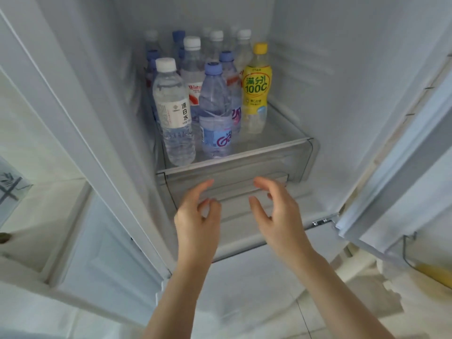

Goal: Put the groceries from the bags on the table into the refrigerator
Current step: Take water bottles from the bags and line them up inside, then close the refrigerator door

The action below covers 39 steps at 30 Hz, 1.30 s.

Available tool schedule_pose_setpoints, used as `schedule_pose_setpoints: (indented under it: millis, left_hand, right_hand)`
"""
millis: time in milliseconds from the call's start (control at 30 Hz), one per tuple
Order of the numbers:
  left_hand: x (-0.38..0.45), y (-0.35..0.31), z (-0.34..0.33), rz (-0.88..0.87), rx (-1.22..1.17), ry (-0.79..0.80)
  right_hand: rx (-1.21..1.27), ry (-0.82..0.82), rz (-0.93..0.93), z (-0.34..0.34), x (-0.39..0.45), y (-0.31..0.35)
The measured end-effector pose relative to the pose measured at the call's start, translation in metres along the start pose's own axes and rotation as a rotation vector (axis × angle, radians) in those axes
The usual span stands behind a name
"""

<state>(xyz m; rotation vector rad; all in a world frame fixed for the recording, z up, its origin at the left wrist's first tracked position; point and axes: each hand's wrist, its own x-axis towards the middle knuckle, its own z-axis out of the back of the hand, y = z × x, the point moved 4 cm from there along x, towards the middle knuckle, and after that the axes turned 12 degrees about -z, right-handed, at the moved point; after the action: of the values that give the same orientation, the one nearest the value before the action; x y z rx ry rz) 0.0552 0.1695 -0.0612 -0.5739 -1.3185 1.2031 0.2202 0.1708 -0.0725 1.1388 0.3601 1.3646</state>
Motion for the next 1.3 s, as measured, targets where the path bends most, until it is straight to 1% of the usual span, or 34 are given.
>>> schedule_pose_setpoints:
  millis: [200,300,433,600,767,833,1000,1167,1300]
  left_hand:
    - [-0.079,-0.009,-0.019,0.009,-0.006,0.065]
    - [-0.119,-0.016,-0.031,0.007,0.026,0.053]
    - [-0.182,-0.033,-0.054,0.093,0.015,0.034]
    - [-0.269,-0.068,-0.092,0.16,0.026,0.051]
    - [-0.331,-0.103,-0.118,0.155,0.055,0.139]
    - [-0.35,-0.115,-0.125,0.167,0.041,0.184]
    - [-0.386,-0.133,-0.143,0.16,0.02,0.335]
    - [-0.407,-0.143,-0.16,0.103,0.016,0.474]
    - [-0.417,-0.152,-0.176,0.038,0.029,0.536]
  right_hand:
    - [0.013,0.105,-0.035,0.039,-0.053,-0.022]
    - [0.008,0.135,-0.052,0.07,-0.081,-0.036]
    - [-0.02,0.196,-0.059,0.121,-0.126,-0.058]
    - [-0.056,0.167,-0.036,0.197,-0.177,-0.082]
    - [0.007,0.223,-0.213,0.26,-0.227,-0.106]
    - [0.005,0.183,-0.243,0.282,-0.245,-0.11]
    - [-0.071,0.012,-0.285,0.331,-0.279,-0.119]
    - [-0.106,-0.134,-0.303,0.371,-0.3,-0.12]
    - [-0.101,-0.231,-0.338,0.404,-0.306,-0.121]
